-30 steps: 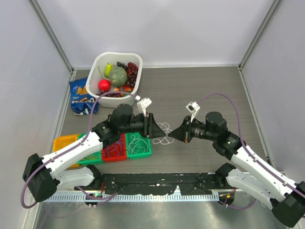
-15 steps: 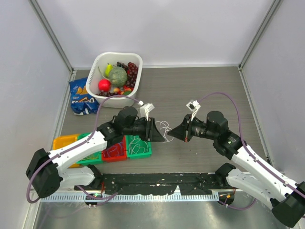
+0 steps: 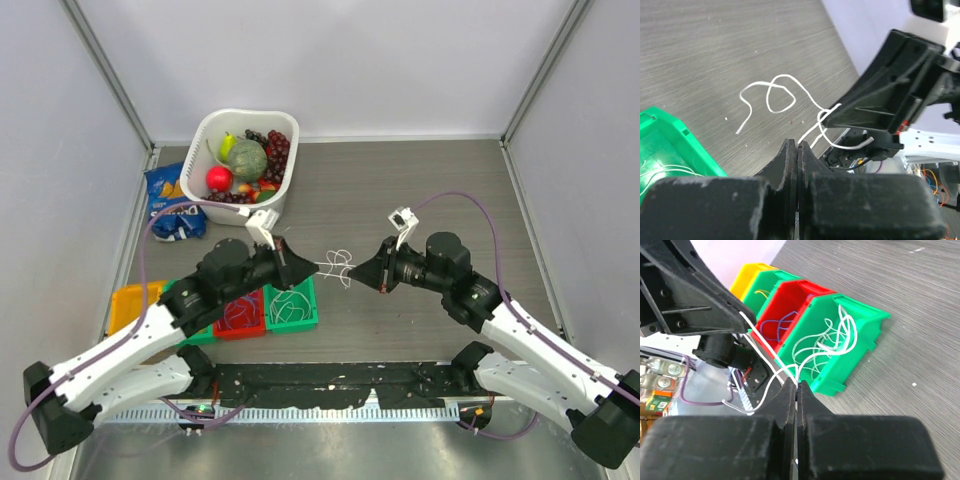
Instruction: Untangle the cables
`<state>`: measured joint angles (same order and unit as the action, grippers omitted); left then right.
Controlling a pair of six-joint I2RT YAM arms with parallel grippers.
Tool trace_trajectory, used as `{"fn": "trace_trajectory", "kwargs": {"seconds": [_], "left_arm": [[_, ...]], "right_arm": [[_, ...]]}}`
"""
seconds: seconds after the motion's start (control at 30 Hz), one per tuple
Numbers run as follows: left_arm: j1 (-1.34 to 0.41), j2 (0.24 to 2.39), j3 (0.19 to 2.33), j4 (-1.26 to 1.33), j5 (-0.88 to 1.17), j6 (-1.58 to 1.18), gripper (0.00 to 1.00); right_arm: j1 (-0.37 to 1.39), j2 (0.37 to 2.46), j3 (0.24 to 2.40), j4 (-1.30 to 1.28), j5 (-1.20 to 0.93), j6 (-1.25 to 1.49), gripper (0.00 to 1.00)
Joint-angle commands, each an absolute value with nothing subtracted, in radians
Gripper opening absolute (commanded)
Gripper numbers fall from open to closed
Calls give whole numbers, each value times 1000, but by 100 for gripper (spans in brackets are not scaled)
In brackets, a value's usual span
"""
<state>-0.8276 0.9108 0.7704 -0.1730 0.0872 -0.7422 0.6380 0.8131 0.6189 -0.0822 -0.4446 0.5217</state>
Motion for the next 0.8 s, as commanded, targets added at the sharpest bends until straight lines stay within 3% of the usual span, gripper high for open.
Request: {"fn": "trace_trajectory", "kwargs": {"seconds": [0.0,0.2,0.43,0.6,0.77], "left_arm": [[-818,732,707,-193,-221,-715,0],[-818,548,672,-264,-337,-700,0],[-819,543,744,-373,-321,-676,0],[-818,569,790,-406,-275,-672,0],[-819,595,860,-449,-207,-678,0]], "right_arm": [[640,830,632,-104,-272,552,1],[641,894,604,-100,-150,623,2],[643,960,629,-87,-293,581,39],[643,919,647,-130,-261,537,46],[643,905,660,-170,-223,519,47]]}}
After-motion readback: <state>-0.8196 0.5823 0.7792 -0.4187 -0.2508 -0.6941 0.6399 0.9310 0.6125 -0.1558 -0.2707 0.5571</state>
